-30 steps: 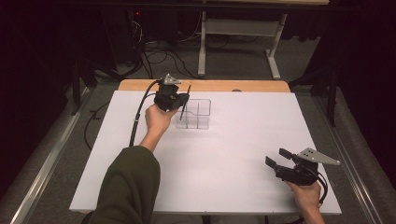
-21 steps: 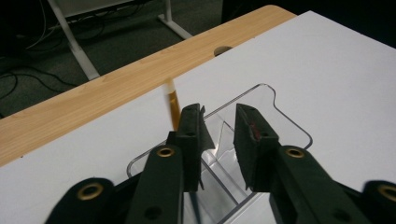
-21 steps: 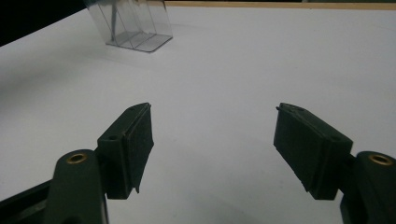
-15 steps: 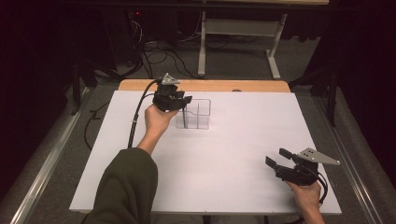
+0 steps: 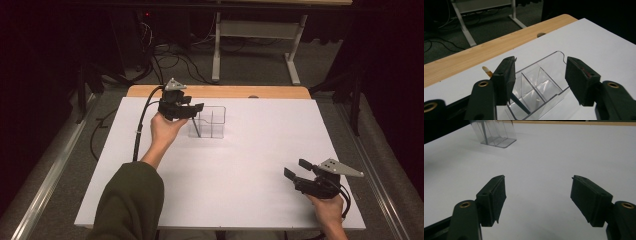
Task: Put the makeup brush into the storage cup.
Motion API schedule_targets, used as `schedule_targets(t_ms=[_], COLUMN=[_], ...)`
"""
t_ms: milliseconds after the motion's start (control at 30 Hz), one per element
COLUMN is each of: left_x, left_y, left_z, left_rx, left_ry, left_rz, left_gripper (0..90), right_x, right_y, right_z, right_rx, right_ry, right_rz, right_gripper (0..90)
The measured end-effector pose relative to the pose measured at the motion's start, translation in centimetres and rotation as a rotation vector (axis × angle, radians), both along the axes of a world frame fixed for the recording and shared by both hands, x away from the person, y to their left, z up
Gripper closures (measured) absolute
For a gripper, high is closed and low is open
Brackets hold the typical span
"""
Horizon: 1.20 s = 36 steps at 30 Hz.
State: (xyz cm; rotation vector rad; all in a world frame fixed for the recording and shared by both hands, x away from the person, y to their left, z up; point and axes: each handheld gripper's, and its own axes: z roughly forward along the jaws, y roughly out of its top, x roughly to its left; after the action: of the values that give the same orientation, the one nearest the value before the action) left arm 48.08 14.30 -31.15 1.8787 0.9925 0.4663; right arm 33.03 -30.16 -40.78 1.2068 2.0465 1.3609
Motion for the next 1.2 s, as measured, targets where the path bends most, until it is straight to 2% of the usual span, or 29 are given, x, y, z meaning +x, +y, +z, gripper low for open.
schedule_targets(t_ms=[233,600,1100,1133,1200], left_x=[-0.4,-1.0,-1.7,-1.8,-1.9], left_y=[0.3,0.9,1.2,1.3,1.4], left_z=[0.1,0.3,0.6,0.6,0.6], left_rx=[-0.023,-0.031,-0.039,-0.025,-0.023], left_ry=[-0.006,-0.01,-0.017,-0.018,-0.02], left_rz=[-0.003,-0.011,-0.021,-0.026,-0.027], left_gripper=[37.9,35.4,34.3,34.3,34.3], right_x=[0.0,0.0,0.0,0.0,0.0], right_y=[0.0,0.0,0.0,0.0,0.0], right_z=[0.0,0.0,0.0,0.0,0.0], right_rx=[0.003,-0.002,-0.001,-0.002,-0.002], right_ry=[0.004,0.001,0.002,0.004,0.003], right_rz=[-0.004,0.0,-0.001,-0.002,-0.002], right_gripper=[30.4,30.4,30.4,30.4,30.4])
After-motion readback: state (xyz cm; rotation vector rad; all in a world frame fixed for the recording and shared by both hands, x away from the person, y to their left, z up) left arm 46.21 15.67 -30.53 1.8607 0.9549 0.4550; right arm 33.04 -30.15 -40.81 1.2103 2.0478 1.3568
